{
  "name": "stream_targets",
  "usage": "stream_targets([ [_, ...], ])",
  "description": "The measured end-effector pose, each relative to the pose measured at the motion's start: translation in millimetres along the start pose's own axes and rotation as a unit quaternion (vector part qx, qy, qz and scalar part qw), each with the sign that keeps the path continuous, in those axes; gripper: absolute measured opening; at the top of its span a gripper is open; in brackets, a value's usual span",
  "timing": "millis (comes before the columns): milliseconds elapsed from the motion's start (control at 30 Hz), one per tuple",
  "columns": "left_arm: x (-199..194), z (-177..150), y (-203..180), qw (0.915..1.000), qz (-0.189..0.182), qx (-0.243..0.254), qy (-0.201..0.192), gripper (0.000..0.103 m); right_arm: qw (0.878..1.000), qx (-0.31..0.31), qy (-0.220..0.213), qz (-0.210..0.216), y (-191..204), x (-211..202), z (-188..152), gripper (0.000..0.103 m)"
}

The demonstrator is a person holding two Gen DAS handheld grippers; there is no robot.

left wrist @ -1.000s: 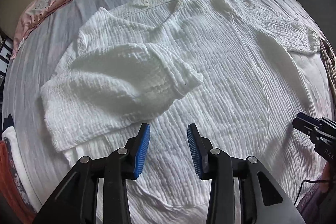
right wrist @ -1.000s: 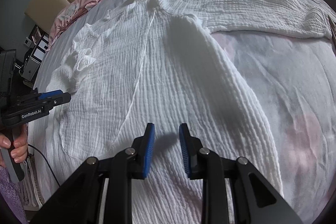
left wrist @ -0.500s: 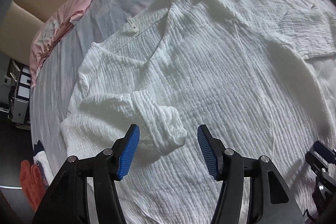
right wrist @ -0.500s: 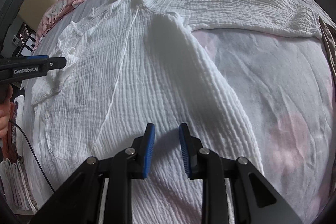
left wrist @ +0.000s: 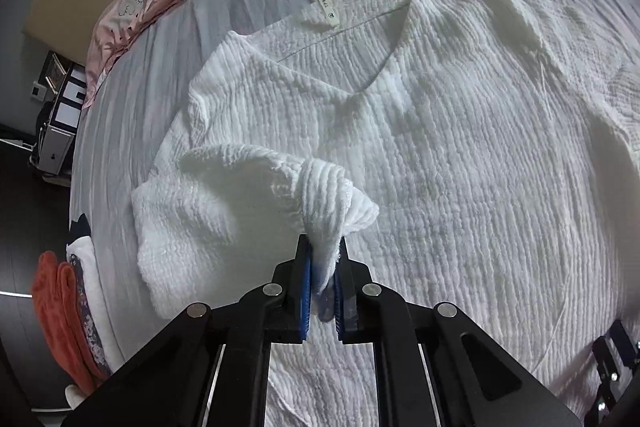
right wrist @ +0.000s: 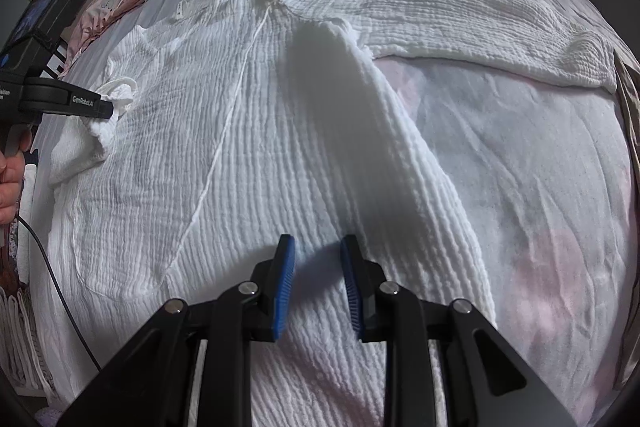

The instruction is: Fold clothes

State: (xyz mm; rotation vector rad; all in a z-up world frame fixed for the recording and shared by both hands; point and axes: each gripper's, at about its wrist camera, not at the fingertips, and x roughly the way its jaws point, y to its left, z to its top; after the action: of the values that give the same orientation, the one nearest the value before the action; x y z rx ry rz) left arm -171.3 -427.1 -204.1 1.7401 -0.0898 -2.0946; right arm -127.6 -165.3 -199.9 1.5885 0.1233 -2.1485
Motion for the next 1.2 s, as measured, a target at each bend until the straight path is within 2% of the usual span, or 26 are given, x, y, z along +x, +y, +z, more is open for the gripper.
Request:
stream_targets([
  [100, -18.8, 2.4, 17.1, 0.9977, -0.051, -0.038, -0.024, 0.009, 1.0, 0.0, 0.0, -0.001, -0.1, -0.5, -0.3, 0.025],
  [167, -31.5, 4.6, 29.7, 0.9931, -0.086, -0.068, -0.041, 0.009, 1.0, -0.001, 0.0, -0.002, 0.1, -1.1, -1.0, 0.025],
  [300, -45.4, 1.4, 53.4, 0.9751, -0.172, -0.122, -0.069, 0.009, 1.0, 0.0, 0.0, -0.003, 1.6, -0.4, -0.5, 0.025],
  [400, -36.4, -1.7, 47.2, 0.9782, -0.162, -0.112, -0.065, 0.009, 1.0, 0.001, 0.001, -0.005, 2.1, 0.7, 0.1, 0.025],
  [500, -13.6, -3.5, 35.9, 0.9717, -0.196, -0.125, -0.045, 0.009, 1.0, -0.001, 0.001, -0.005, 3.1, 1.1, 0.7, 0.025],
  [633, 19.6, -5.1, 6.3, 0.9695, -0.217, -0.114, 0.003, 0.013, 1.0, -0.002, 0.0, -0.002, 2.3, 1.9, 0.1, 0.025],
  [700, 29.3, -6.6, -8.6, 0.9706, -0.22, -0.096, 0.023, 0.039, 1.0, -0.001, 0.001, -0.001, 1.8, 2.7, 0.5, 0.025],
  [767, 33.1, -8.4, -22.2, 0.9734, -0.215, -0.072, 0.032, 0.046, 1.0, -0.002, 0.001, -0.002, 1.9, 3.8, 1.0, 0.025],
  [833, 27.8, -8.3, -28.6, 0.9749, -0.215, -0.052, 0.028, 0.052, 1.0, -0.004, 0.001, -0.002, 2.0, 4.6, 1.0, 0.025],
  [1000, -0.2, -2.7, -10.5, 0.9709, -0.229, -0.069, 0.0, 0.052, 1.0, -0.003, 0.0, -0.002, 2.0, 4.8, 2.6, 0.025],
  [1200, -16.2, 25.3, -6.1, 0.9815, -0.174, -0.077, -0.02, 0.052, 1.0, -0.006, -0.001, -0.007, 5.4, 3.9, 1.4, 0.025],
])
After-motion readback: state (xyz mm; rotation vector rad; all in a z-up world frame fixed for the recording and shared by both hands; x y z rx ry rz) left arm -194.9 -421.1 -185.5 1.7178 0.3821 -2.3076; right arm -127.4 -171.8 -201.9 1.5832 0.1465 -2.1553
